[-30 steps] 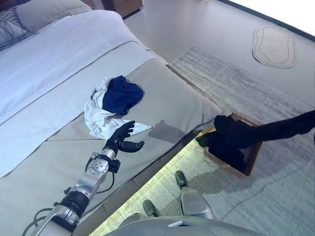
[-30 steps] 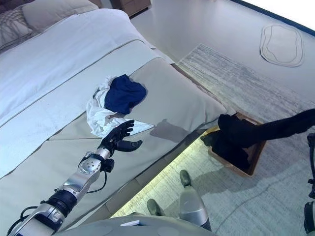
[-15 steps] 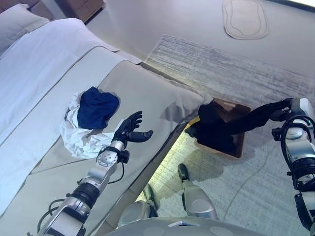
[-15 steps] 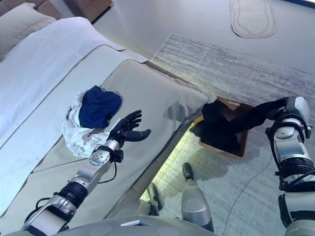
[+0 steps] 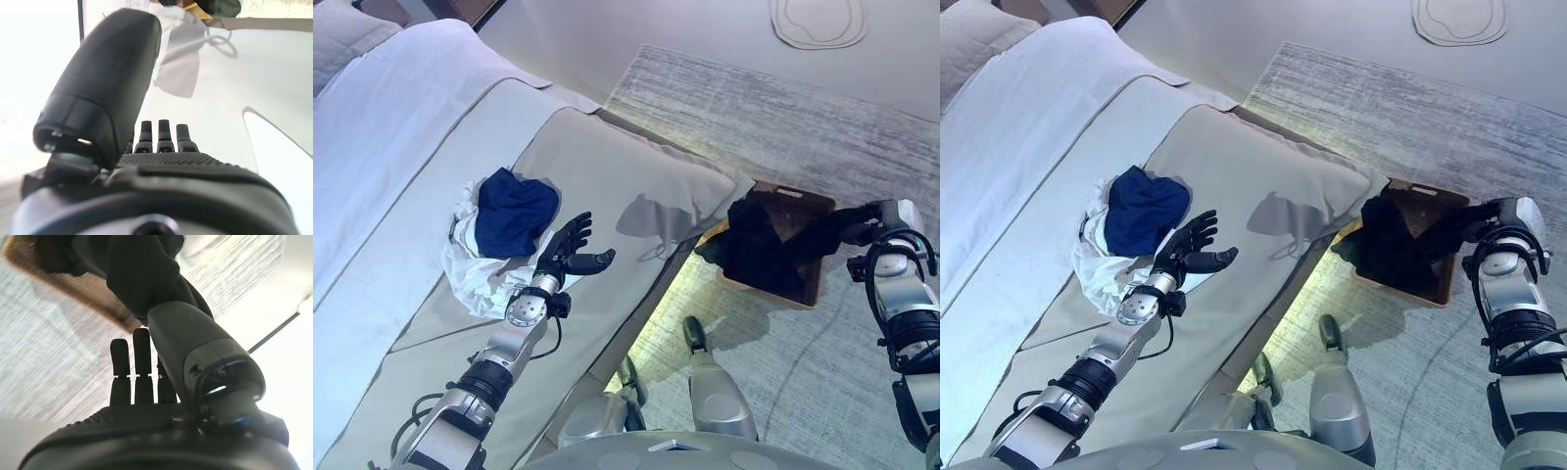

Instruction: Pick up the clothes from the bed and place them into the basket

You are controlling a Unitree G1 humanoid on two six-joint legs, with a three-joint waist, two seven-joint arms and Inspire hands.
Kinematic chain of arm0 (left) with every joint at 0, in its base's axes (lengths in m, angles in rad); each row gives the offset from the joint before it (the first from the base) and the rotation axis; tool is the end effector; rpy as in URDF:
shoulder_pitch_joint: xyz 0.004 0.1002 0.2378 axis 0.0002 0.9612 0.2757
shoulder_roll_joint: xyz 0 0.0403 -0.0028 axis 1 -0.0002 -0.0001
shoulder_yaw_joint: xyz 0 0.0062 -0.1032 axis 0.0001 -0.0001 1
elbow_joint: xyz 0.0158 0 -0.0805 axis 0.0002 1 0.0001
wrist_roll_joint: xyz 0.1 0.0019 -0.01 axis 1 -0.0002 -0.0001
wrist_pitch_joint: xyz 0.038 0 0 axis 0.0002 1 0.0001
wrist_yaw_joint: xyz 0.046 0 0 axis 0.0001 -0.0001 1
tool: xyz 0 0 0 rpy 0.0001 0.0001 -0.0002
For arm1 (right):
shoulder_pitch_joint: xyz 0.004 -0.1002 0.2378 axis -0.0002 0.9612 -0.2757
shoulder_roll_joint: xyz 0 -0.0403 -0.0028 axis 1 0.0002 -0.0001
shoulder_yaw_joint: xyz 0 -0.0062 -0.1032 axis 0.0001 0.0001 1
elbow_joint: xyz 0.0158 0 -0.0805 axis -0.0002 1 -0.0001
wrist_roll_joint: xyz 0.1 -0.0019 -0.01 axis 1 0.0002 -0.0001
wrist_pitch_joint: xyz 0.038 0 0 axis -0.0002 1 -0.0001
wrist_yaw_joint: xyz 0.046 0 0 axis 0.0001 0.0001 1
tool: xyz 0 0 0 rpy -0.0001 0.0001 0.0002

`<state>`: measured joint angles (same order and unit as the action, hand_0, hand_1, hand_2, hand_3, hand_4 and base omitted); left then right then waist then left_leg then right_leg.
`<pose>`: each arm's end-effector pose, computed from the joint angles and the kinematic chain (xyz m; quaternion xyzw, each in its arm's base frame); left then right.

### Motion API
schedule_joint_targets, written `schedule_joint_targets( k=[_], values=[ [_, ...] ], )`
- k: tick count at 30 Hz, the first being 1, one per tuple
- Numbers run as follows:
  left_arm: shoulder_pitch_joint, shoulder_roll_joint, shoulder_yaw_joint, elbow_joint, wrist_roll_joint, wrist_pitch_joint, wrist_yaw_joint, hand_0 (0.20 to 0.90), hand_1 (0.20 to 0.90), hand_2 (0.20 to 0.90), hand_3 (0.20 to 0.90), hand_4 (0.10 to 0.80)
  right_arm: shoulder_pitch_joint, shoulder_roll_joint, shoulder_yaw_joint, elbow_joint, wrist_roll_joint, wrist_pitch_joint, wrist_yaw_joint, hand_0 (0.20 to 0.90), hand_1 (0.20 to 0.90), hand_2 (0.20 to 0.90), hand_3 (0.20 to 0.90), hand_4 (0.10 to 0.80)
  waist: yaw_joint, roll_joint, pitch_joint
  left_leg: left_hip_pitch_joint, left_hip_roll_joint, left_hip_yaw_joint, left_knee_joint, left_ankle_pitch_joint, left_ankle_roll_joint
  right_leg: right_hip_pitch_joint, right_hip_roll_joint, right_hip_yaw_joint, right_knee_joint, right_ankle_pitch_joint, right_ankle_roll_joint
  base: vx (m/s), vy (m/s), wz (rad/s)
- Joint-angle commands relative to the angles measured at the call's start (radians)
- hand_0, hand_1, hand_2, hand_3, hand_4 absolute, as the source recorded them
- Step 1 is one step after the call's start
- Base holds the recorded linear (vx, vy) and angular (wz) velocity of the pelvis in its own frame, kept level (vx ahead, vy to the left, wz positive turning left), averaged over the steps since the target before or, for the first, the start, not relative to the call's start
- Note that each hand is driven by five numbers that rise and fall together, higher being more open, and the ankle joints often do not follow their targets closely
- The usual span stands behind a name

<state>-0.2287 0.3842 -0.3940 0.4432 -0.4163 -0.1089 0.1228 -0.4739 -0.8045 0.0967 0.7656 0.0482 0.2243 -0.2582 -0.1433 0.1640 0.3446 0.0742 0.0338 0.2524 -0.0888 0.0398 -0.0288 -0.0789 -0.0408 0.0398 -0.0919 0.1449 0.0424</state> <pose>0.2317 0.1734 0.0086 0.0465 0.1092 -0.0601 0.9911 0.2583 -0.3452 0.0958 -0.3565 0.1899 -0.2880 0.8683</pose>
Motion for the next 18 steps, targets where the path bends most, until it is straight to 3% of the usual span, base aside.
schedule_joint_targets(
  k=[1, 10, 11, 12, 13, 14, 18],
  values=[
    [-0.008, 0.009, 0.022, -0.061, -0.022, -0.094, 0.007, 0.9, 0.9, 0.9, 0.9, 0.8, -0.088, -0.035, 0.049, 0.003, -0.038, -0.092, -0.024, 0.3, 0.3, 0.3, 0.2, 0.1, -0.01, -0.047, -0.094, -0.007, -0.008, 0.013, 0.1, -0.105, -0.01, 0.025, -0.042, -0.056, 0.037, -0.056, 0.038, 0.002, -0.006, 0.05],
    [-0.006, 0.01, 0.021, -0.051, -0.025, -0.101, 0.002, 0.9, 0.9, 0.9, 0.9, 0.8, -0.096, -0.016, 0.072, 0.043, -0.1, -0.056, -0.012, 0.3, 0.3, 0.3, 0.2, 0.1, -0.001, -0.042, -0.101, -0.004, -0.012, 0.007, 0.09, -0.105, -0.006, 0.028, -0.04, -0.056, 0.038, -0.063, 0.04, 0.0, -0.001, 0.0],
    [-0.003, 0.008, 0.02, -0.054, -0.024, -0.102, 0.005, 0.9, 0.9, 0.9, 0.9, 0.8, -0.096, -0.013, 0.069, 0.072, -0.109, -0.047, -0.021, 0.373, 0.373, 0.373, 0.285, 0.185, 0.0, -0.04, -0.102, -0.003, -0.013, 0.006, 0.088, -0.104, -0.005, 0.03, -0.039, -0.055, 0.036, -0.063, 0.039, 0.0, 0.0, 0.0],
    [-0.001, 0.01, 0.019, -0.057, -0.026, -0.102, 0.008, 0.9, 0.9, 0.9, 0.9, 0.8, -0.095, -0.013, 0.066, 0.089, -0.112, -0.043, -0.029, 0.401, 0.401, 0.401, 0.318, 0.218, 0.001, -0.038, -0.101, -0.001, -0.012, 0.007, 0.086, -0.103, -0.006, 0.031, -0.038, -0.055, 0.034, -0.063, 0.039, 0.0, 0.0, 0.0],
    [0.0, 0.01, 0.018, -0.059, -0.026, -0.102, 0.01, 0.9, 0.9, 0.9, 0.9, 0.8, -0.094, -0.012, 0.064, 0.101, -0.114, -0.041, -0.037, 0.509, 0.509, 0.509, 0.444, 0.344, 0.002, -0.037, -0.102, -0.001, -0.011, 0.006, 0.084, -0.102, -0.006, 0.032, -0.038, -0.054, 0.033, -0.062, 0.039, 0.0, 0.0, 0.0],
    [0.003, 0.012, 0.017, -0.059, -0.029, -0.106, 0.009, 0.9, 0.9, 0.9, 0.9, 0.8, -0.094, -0.013, 0.059, 0.117, -0.121, -0.038, -0.05, 0.9, 0.9, 0.9, 0.9, 0.8, 0.004, -0.035, -0.102, 0.0, -0.011, 0.005, 0.083, -0.101, -0.007, 0.034, -0.038, -0.055, 0.03, -0.061, 0.039, 0.0, 0.0, 0.0],
    [0.009, 0.018, 0.018, -0.062, -0.031, -0.107, -0.006, 0.9, 0.9, 0.9, 0.9, 0.8, -0.1, -0.022, 0.051, 0.145, -0.137, -0.043, -0.064, 0.9, 0.9, 0.9, 0.9, 0.8, 0.011, -0.03, -0.103, 0.005, -0.012, 0.002, 0.075, -0.096, -0.008, 0.043, -0.039, -0.059, 0.023, -0.059, 0.04, 0.0, 0.0, 0.0]
  ],
)
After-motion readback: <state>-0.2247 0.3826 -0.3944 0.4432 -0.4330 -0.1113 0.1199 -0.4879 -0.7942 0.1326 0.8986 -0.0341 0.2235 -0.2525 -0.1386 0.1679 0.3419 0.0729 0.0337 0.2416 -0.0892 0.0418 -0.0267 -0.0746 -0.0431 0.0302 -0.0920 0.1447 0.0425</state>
